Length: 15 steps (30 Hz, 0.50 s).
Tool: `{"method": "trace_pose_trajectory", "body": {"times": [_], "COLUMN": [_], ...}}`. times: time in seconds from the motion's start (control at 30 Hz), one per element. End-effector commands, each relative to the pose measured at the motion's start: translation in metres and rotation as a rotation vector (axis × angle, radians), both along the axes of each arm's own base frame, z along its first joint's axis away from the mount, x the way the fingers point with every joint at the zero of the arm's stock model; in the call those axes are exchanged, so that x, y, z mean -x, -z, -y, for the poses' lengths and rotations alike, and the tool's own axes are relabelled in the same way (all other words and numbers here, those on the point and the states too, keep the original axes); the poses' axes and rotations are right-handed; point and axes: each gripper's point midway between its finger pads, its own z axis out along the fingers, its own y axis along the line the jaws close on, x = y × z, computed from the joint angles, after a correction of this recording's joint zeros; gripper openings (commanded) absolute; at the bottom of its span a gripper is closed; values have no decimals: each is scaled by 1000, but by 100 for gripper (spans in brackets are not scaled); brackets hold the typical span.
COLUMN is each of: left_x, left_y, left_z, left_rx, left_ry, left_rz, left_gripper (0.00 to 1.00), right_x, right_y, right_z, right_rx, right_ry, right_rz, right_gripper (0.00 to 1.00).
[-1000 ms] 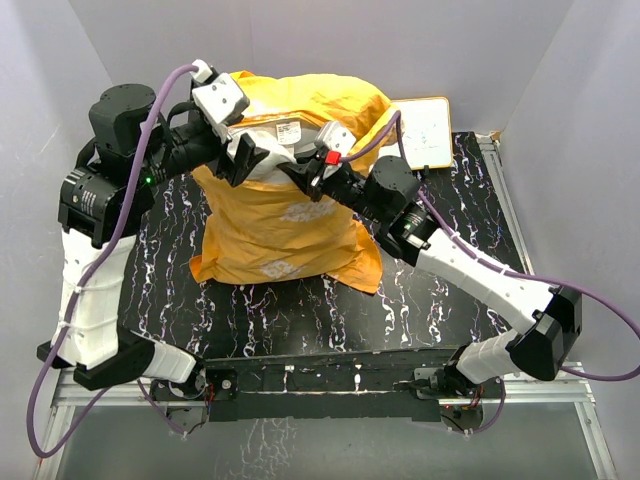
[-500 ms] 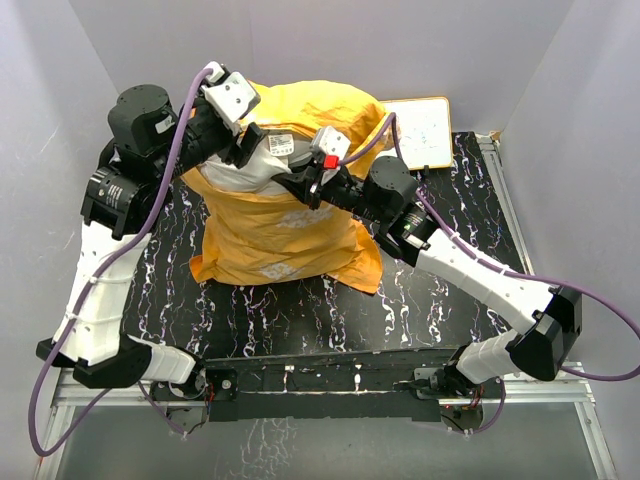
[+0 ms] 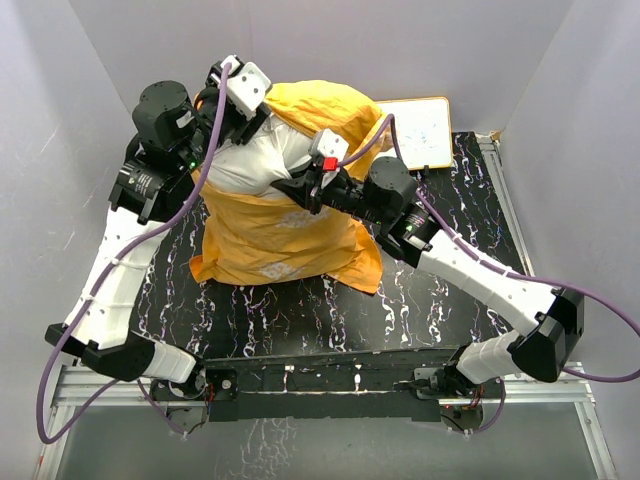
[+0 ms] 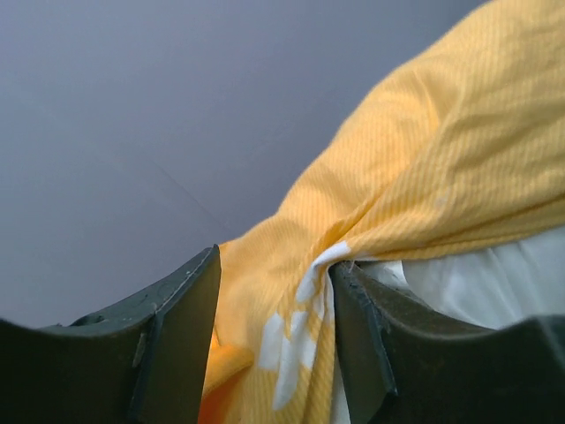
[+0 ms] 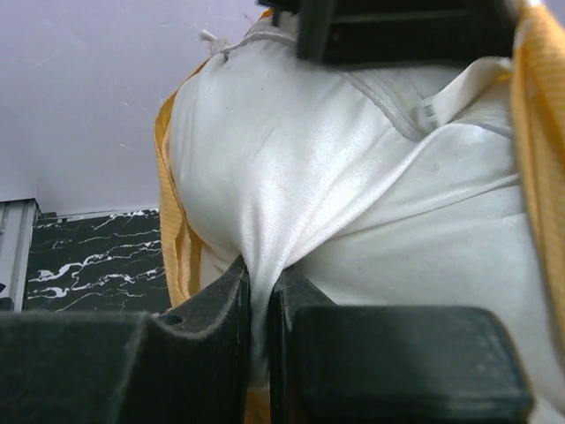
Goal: Remove the pillowcase from the pillow
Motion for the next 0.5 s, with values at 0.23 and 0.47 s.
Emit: {"method": "trace_pose_trajectory", "body": {"times": [0.23,0.47], "left_x": [2,-24], "left_y": [-130,-58], "left_z": [-32,-27], "left_rx": [251,143], "left_ry": [-156,-198], "left_rz": [453,231], "left_gripper": [38,36], "right_x": [34,50], "right_y": [47,52], "right_z": [3,19], "right_rx": [61,39], "right_ry": [-89,-91], "right_rz": [-109,-134], "right_gripper": [8,8]}}
